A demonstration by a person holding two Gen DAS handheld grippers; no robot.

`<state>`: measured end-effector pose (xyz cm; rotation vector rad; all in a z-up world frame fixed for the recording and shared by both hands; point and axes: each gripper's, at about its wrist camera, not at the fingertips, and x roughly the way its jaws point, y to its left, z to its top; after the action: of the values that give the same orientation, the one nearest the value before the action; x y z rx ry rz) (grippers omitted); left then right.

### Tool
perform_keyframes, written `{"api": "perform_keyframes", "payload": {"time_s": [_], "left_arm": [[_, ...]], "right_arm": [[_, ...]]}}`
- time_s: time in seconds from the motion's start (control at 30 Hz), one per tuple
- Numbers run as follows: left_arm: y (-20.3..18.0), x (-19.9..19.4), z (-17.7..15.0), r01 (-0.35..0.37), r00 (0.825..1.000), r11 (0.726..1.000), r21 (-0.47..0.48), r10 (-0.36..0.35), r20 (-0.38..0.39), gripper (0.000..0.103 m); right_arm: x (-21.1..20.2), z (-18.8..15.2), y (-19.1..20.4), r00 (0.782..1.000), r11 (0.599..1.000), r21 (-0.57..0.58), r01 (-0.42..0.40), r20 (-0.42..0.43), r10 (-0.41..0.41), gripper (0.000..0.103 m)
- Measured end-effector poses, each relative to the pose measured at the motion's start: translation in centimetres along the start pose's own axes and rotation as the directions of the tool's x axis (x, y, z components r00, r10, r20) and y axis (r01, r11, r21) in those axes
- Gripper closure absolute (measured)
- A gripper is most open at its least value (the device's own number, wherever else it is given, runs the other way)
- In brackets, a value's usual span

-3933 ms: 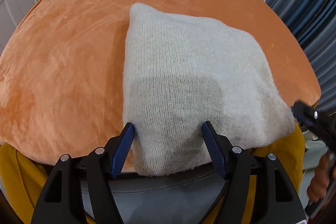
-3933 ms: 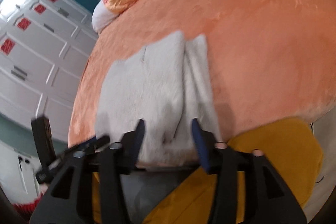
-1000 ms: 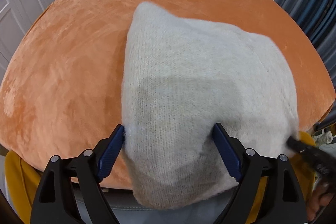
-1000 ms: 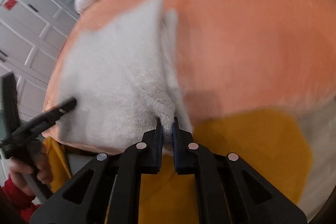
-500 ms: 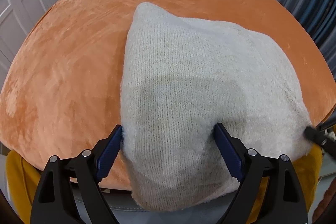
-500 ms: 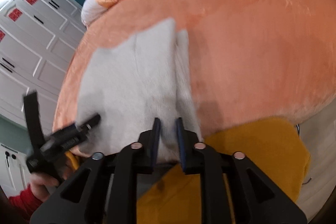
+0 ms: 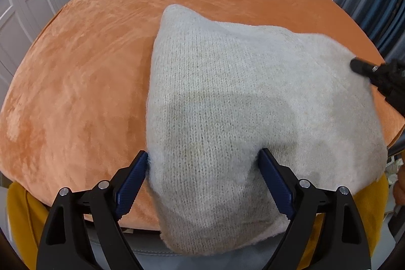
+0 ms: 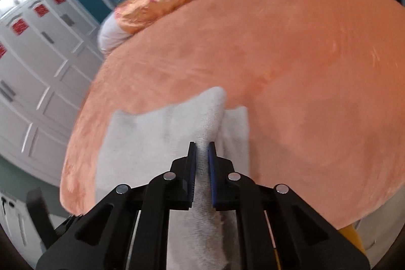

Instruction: Fold small clothes

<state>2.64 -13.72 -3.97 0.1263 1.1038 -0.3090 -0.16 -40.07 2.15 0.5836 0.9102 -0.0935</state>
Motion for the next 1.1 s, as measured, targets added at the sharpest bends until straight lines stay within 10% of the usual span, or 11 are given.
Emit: {"api": "perform_keyframes", "payload": {"time_s": [0.5, 0.73, 0.87, 1.1], "left_arm": [[0.2, 0.6, -0.4, -0.009, 1.000, 1.000, -0.029, 0.009, -0.017, 0.009], [0.4, -1.0, 0.3, 0.010, 1.000, 0.999, -0.041, -0.010, -0.010, 0.009], [2.4, -3.4, 1.9, 0.067, 0.996, 0.992, -0.111, -0.060, 0.065, 0.010], [4.9, -0.9, 4.4, 0.130, 0.991, 0.964, -0.234, -0.132, 0.008, 0.010]], "right_arm": [[-1.5, -7.8, -0.9, 0.992, 0.995, -0.028, 0.098, -0.078, -0.100, 0.087], [-2.1, -5.9, -1.0, 0.995, 0.998, 0.011, 0.063, -0.082, -0.062, 0.081], [-3.2, -5.6, -1.4, 0.997, 0.997, 0.027, 0.072, -0.023, -0.071, 0.047], [1.1, -4.8, -2.9, 0.993, 0.994, 0.113, 0.012, -0.119, 0.002, 0.039]]}}
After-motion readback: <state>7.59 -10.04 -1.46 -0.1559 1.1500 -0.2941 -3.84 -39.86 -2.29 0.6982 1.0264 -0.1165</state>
